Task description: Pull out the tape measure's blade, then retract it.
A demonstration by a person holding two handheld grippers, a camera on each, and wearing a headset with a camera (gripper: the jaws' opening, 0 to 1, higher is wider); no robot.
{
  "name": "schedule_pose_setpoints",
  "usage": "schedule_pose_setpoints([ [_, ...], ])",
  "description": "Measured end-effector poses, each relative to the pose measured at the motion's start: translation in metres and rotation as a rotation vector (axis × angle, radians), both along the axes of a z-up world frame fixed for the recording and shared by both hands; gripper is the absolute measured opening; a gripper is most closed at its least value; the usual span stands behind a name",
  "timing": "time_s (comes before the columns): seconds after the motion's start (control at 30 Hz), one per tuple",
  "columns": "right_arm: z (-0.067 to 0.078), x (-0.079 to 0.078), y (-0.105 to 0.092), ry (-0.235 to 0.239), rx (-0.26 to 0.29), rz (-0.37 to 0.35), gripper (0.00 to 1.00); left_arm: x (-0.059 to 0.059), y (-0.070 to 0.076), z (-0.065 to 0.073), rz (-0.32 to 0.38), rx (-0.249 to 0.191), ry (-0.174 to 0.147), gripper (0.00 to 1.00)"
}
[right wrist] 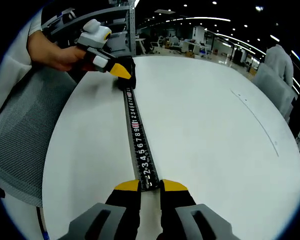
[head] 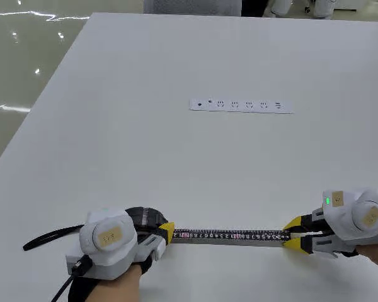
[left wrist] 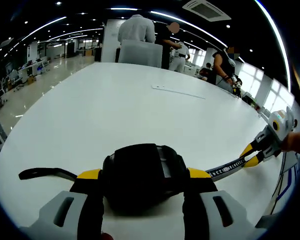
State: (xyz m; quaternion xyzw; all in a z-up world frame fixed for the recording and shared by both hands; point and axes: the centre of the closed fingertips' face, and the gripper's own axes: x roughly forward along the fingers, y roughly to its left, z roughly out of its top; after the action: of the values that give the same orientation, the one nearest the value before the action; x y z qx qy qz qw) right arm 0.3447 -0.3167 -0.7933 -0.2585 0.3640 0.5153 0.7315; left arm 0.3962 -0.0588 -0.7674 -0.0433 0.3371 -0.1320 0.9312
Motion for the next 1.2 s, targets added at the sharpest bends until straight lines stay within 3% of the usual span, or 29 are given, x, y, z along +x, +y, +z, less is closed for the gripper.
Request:
schedule_pose_setpoints([
  [1.2,0.002,0.015,0.082,0.011,0.097,0.042,0.11,0.0,0.0,0.0,0.001,-0.04,0.023,0.59],
])
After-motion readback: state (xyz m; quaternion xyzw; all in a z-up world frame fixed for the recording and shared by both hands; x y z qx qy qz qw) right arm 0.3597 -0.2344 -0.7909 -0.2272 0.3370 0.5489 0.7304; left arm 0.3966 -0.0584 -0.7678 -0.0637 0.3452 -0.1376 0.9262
